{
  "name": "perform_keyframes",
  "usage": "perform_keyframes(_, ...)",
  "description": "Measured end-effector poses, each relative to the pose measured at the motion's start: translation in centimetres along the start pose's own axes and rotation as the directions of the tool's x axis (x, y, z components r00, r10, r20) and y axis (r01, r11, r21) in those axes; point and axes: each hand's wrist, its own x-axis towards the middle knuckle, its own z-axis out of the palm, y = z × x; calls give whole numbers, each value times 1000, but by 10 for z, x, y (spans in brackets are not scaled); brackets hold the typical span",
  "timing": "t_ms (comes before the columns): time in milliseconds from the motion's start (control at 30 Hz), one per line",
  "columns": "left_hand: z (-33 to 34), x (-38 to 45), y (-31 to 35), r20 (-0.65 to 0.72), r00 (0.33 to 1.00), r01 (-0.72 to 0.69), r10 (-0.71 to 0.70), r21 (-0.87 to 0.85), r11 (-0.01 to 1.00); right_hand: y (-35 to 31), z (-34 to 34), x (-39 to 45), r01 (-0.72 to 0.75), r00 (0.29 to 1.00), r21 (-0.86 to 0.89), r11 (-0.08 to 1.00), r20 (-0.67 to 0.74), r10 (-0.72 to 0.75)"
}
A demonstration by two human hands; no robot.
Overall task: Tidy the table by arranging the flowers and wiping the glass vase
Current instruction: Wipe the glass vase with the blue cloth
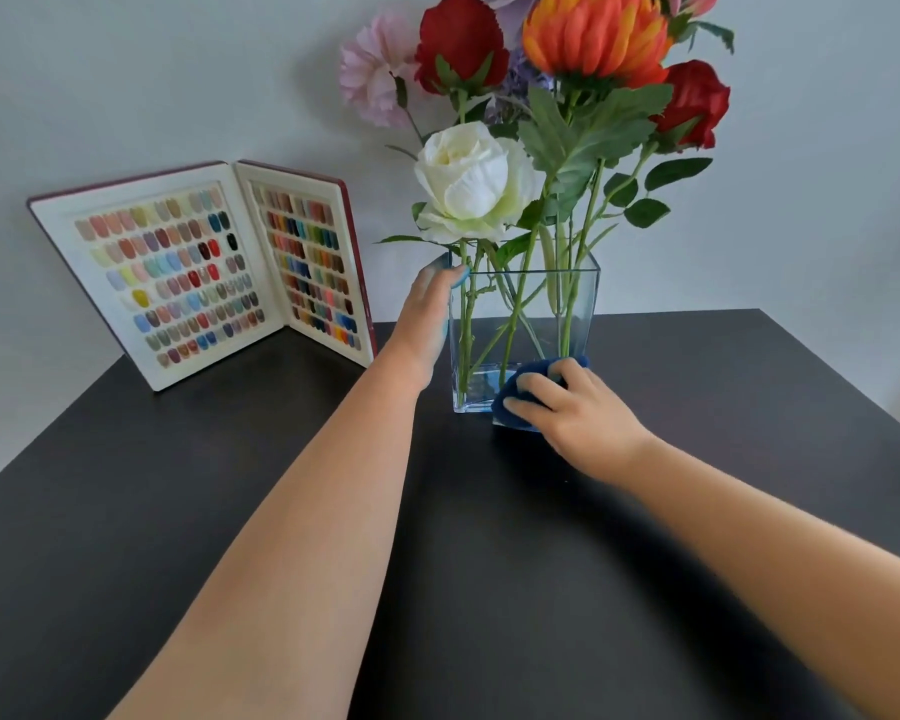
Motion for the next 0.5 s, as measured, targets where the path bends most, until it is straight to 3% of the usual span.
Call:
perform_keyframes(100,1,2,-1,4,1000,3,-3,8,1000,16,-28,9,-33,992,-11,999,-121,31)
perform_keyframes(200,3,5,-5,-6,1000,10,-11,-6,1000,39,-55,22,-188,913,18,982,-366,181)
perform_keyframes(267,6,7,-7,-16,1000,18,-18,-21,1000,39,-54,24,-242,886,22,970,-404,230)
perform_keyframes(333,6,7,-7,-25,999,22,-23,-24,999,26,-34,16,-216,919,4,976,-337,205)
perform_keyframes(400,4,8,-7,-21,1000,16,-16,-30,999,10,-10,0,-147,976,-25,989,-168,141)
perform_keyframes(500,4,5,-7,-21,999,-34,34,-28,999,-8,1,-14,-166,985,5,986,50,166)
